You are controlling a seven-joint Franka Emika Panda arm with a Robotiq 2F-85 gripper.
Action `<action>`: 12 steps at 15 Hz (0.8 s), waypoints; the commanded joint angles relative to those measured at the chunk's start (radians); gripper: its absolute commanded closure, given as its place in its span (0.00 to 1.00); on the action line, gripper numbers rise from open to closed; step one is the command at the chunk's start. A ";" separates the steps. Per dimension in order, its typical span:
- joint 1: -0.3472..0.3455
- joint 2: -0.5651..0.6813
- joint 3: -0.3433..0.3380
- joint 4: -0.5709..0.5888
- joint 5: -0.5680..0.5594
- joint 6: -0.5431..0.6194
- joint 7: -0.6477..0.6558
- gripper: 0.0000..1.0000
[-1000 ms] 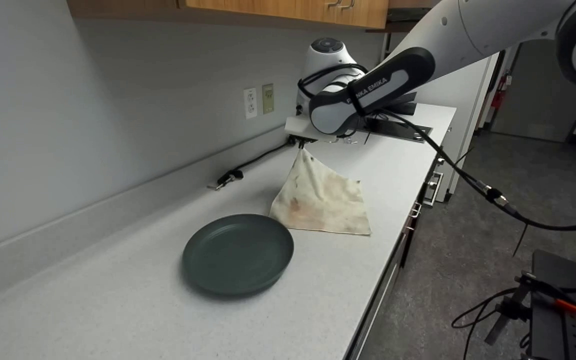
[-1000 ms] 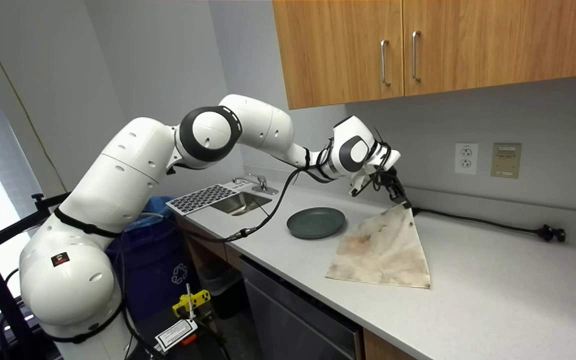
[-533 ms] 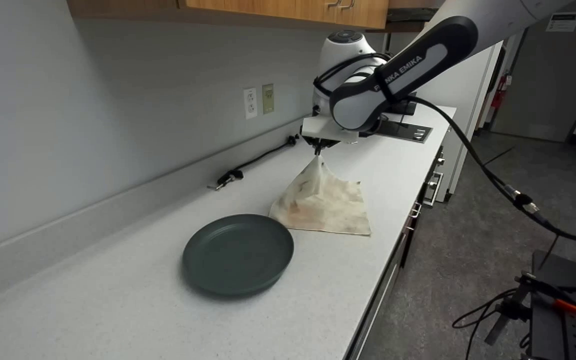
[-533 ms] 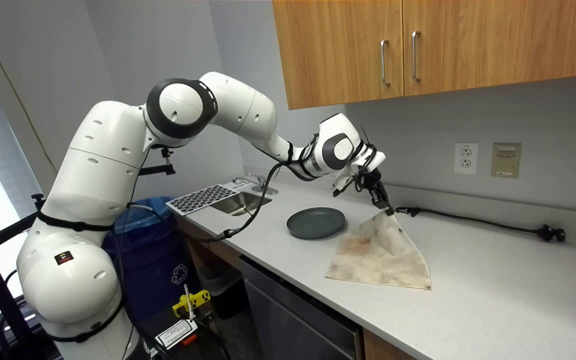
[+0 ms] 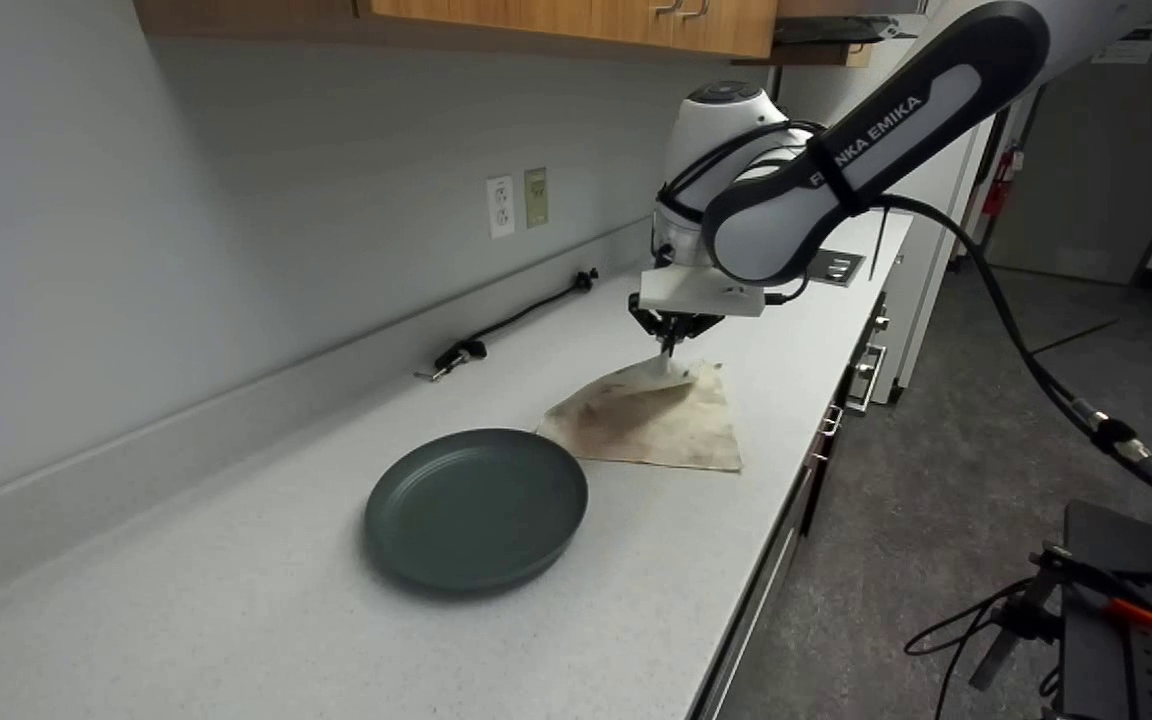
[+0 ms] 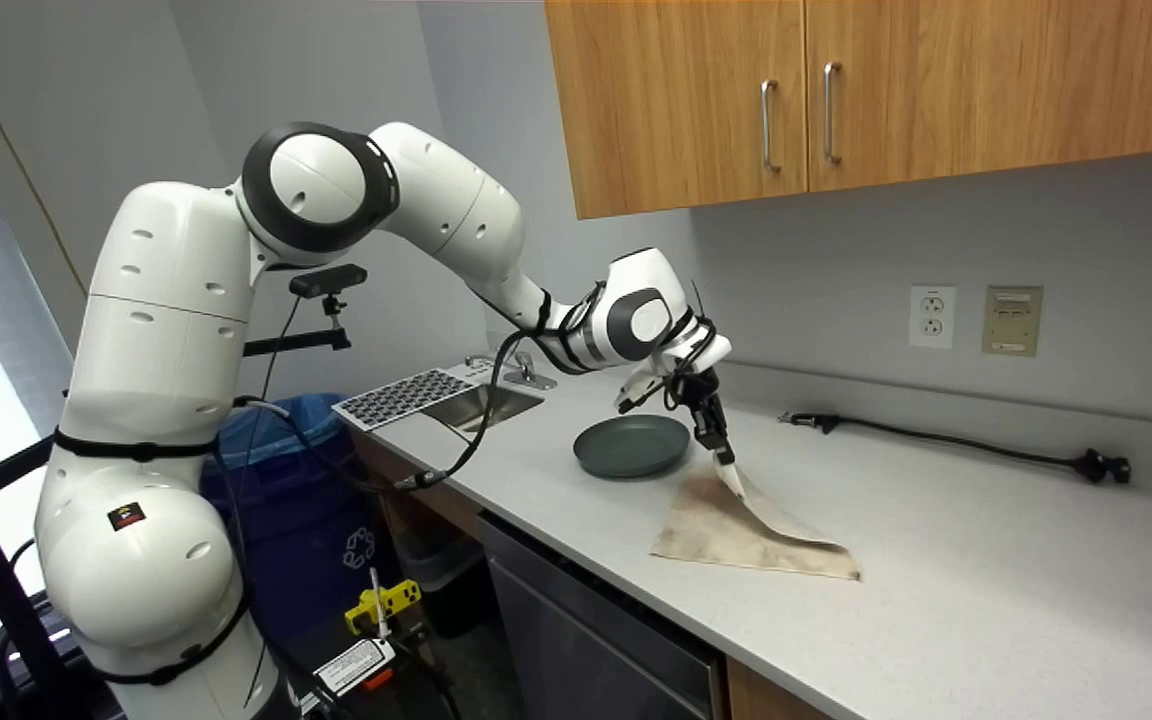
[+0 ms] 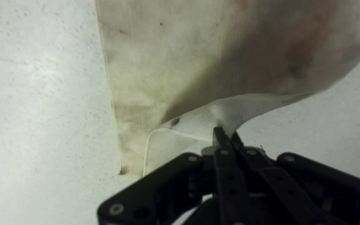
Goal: Fold the top right corner over the bottom left corner then fold the bottom right corner over the top left corner
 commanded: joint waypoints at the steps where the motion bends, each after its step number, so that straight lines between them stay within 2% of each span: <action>1: -0.033 -0.074 0.052 -0.102 0.009 -0.017 -0.031 1.00; 7: -0.045 -0.097 0.046 -0.180 -0.012 -0.031 -0.024 1.00; 12: -0.072 -0.114 0.067 -0.220 0.012 -0.053 -0.068 1.00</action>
